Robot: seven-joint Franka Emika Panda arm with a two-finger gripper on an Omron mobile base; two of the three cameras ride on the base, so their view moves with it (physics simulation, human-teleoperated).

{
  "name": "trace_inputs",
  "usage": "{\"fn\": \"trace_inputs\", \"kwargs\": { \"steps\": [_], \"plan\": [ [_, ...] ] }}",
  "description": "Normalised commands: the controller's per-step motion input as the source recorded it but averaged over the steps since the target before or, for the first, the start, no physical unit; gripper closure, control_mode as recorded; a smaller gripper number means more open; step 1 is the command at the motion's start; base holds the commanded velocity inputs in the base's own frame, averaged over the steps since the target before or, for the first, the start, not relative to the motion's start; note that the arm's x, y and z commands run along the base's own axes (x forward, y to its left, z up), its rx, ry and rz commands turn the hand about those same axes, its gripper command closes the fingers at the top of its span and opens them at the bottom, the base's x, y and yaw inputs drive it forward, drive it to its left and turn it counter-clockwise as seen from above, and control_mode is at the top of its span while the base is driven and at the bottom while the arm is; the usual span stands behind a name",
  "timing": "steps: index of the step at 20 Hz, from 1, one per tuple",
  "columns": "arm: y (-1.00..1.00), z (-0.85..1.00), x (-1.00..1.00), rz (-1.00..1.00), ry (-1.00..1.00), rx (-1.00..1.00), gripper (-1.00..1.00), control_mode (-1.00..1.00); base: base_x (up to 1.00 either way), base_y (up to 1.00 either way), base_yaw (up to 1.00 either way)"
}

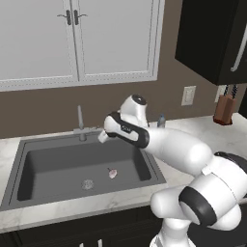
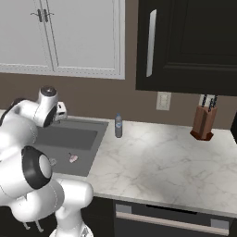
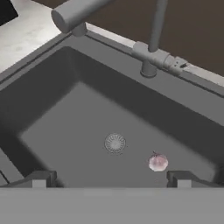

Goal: Turn on the sink faucet. Then move the garlic from the counter to the sink. Turn off the sink. Move the vegetable from the sink to the pot next to the stove. Finally move the pot to the rear right burner.

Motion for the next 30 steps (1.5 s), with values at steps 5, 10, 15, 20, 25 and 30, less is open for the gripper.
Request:
{"fn": "trace_inputs", "kwargs": {
  "steps": [5, 10, 15, 20, 25, 30],
  "plan": [
    [-0.16, -0.28, -0.10, -0.18, 0.20, -0.01, -1.00, -1.00, 0.00, 0.00, 0.00],
    [-0.15, -0.50, -0.03, -0.13, 0.05, -0.08, -1.00, -1.00, 0.00, 0.00, 0.00],
    [-0.01, -0.55, 0.01, -0.05, 0.00, -0.15, -1.00, -1.00, 0.00, 0.00, 0.00],
    [-0.05, -0.37, 0.03, -0.05, 0.03, -0.03, -1.00, -1.00, 0.00, 0.00, 0.00],
    [-0.11, -0.28, 0.12, -0.07, 0.02, -0.01, -1.00, -1.00, 0.00, 0.00, 0.00],
    [-0.15, -0.29, 0.20, -0.13, 0.01, 0.00, -1.00, -1.00, 0.00, 0.00, 0.00]
  ]
}}
